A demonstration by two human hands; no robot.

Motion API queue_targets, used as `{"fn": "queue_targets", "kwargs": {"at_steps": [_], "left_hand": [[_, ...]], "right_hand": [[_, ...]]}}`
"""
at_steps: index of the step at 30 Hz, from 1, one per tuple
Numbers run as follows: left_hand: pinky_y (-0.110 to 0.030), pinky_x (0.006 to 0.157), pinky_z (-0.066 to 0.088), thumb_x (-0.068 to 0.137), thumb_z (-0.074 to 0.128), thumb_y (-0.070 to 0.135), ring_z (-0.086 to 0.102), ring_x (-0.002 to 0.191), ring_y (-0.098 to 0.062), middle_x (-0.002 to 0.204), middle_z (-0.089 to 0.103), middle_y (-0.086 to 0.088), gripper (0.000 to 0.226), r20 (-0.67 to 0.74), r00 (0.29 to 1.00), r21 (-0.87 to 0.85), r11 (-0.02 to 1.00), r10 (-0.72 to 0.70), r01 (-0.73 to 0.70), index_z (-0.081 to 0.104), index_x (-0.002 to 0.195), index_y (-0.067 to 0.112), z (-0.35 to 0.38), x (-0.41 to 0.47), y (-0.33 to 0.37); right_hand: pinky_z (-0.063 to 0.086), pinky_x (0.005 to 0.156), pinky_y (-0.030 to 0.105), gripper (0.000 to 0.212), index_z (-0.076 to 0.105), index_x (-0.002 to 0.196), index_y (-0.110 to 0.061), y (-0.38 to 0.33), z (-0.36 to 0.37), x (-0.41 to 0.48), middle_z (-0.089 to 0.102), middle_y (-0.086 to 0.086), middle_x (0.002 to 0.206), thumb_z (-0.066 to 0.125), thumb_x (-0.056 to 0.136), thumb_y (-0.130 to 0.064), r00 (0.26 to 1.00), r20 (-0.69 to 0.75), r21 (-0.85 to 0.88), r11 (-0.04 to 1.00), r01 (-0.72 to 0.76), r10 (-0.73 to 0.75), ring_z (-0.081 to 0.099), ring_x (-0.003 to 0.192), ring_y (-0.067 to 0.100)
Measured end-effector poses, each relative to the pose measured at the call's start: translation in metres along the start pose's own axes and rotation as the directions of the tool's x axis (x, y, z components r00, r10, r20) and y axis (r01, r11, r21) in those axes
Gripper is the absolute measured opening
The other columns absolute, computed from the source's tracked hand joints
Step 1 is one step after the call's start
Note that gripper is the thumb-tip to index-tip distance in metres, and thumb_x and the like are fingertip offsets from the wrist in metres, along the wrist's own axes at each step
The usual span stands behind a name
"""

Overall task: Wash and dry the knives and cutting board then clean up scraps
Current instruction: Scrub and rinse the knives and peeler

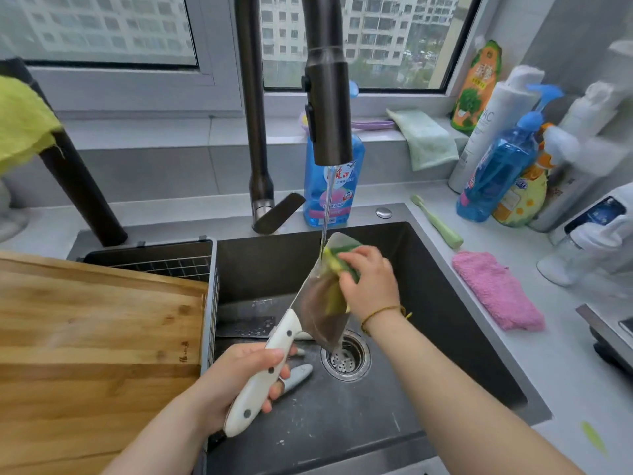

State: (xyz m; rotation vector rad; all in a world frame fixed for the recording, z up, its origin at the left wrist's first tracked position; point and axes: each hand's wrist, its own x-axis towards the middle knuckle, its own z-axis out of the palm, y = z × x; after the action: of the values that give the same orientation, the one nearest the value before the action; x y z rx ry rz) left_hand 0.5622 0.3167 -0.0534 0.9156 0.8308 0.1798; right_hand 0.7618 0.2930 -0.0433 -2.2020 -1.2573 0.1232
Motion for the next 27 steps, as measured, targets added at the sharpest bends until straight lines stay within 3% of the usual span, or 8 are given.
{"fn": "queue_targets", "kwargs": {"at_steps": [3,5,9,12,14,18,22,27], "left_hand": [[-0.019,0.031,0.038,0.063,0.057,0.017,0.046,0.038,-0.013,0.056,0.055,-0.007,0.040,-0.029,1.000,-0.008,1.000,-0.009,0.009,0.060,0.097,-0.004,-0.005,-0.001,0.001],[-0.020,0.032,0.038,0.063,0.057,0.017,0.046,0.038,-0.012,0.056,0.055,-0.007,0.041,-0.028,1.000,-0.003,1.000,-0.012,0.012,0.060,0.098,-0.004,-0.006,-0.002,0.000],[-0.019,0.033,0.039,0.062,0.057,0.017,0.046,0.038,-0.012,0.056,0.055,-0.006,0.038,-0.020,1.000,0.039,0.999,-0.001,0.002,0.062,0.095,-0.003,0.002,-0.006,0.002],[-0.019,0.033,0.039,0.066,0.061,0.013,0.046,0.038,-0.012,0.056,0.055,-0.006,0.036,-0.058,0.998,0.036,0.999,0.015,-0.013,0.060,0.098,-0.005,0.002,-0.006,0.005],[-0.019,0.034,0.039,0.078,0.064,0.006,0.046,0.039,-0.011,0.056,0.054,-0.005,0.029,-0.102,0.994,0.037,0.999,0.027,-0.023,0.057,0.103,-0.007,0.001,-0.004,0.005],[-0.020,0.036,0.041,0.078,0.066,0.008,0.049,0.043,-0.011,0.066,0.055,-0.009,0.015,-0.157,0.984,0.119,0.991,0.082,-0.063,0.060,0.089,0.000,0.000,-0.002,0.005],[-0.020,0.035,0.040,0.070,0.070,0.007,0.049,0.039,-0.011,0.061,0.055,-0.011,0.015,-0.168,0.977,0.271,0.959,0.134,-0.085,0.061,0.079,-0.001,0.000,-0.007,0.005],[-0.023,0.038,0.038,0.083,0.061,0.002,0.045,0.038,-0.017,0.045,0.052,-0.009,0.016,-0.161,0.968,0.515,0.853,0.190,-0.082,0.063,0.068,-0.001,0.003,-0.014,-0.004]], "right_hand": [[0.034,0.094,0.026,0.030,0.064,0.114,-0.019,-0.011,0.009,-0.025,0.052,0.002,0.124,0.050,0.087,-0.021,0.970,0.155,0.007,0.982,0.190,-0.189,0.045,0.111,0.025],[0.033,0.095,0.024,0.029,0.063,0.116,-0.020,-0.007,0.009,-0.015,0.051,0.000,0.126,0.050,0.089,-0.017,0.979,0.137,0.028,0.989,0.148,-0.151,0.045,0.113,0.023],[0.037,0.097,0.028,0.032,0.058,0.122,-0.017,0.000,-0.001,0.006,0.047,0.003,0.131,0.050,0.092,-0.018,0.993,-0.003,0.116,0.986,-0.118,0.119,0.045,0.116,0.022],[0.039,0.097,0.027,0.029,0.062,0.118,-0.014,-0.007,0.002,-0.012,0.050,0.003,0.124,0.054,0.090,-0.019,0.989,0.142,0.174,0.983,-0.051,0.026,0.049,0.113,0.019],[0.038,0.092,0.018,0.027,0.065,0.114,-0.013,-0.010,0.001,-0.032,0.053,-0.002,0.112,0.055,0.089,-0.018,0.964,0.265,0.247,0.967,-0.069,0.001,0.051,0.105,0.010],[0.039,0.056,0.001,0.022,0.064,0.107,-0.012,0.008,-0.020,-0.060,0.057,-0.009,0.080,0.052,0.090,-0.007,0.927,0.302,0.491,0.797,-0.352,0.223,0.053,0.065,-0.005],[0.042,0.051,0.003,0.016,0.059,0.098,-0.015,0.038,-0.052,-0.093,0.061,0.002,0.089,0.048,0.092,-0.005,0.858,0.245,0.596,0.628,-0.501,0.452,0.057,0.056,-0.010],[0.044,0.050,0.008,0.025,0.058,0.114,0.000,0.074,-0.085,-0.136,0.059,0.013,0.104,0.046,0.093,-0.003,0.731,0.152,0.616,0.515,-0.597,0.665,0.053,0.070,0.011]]}}
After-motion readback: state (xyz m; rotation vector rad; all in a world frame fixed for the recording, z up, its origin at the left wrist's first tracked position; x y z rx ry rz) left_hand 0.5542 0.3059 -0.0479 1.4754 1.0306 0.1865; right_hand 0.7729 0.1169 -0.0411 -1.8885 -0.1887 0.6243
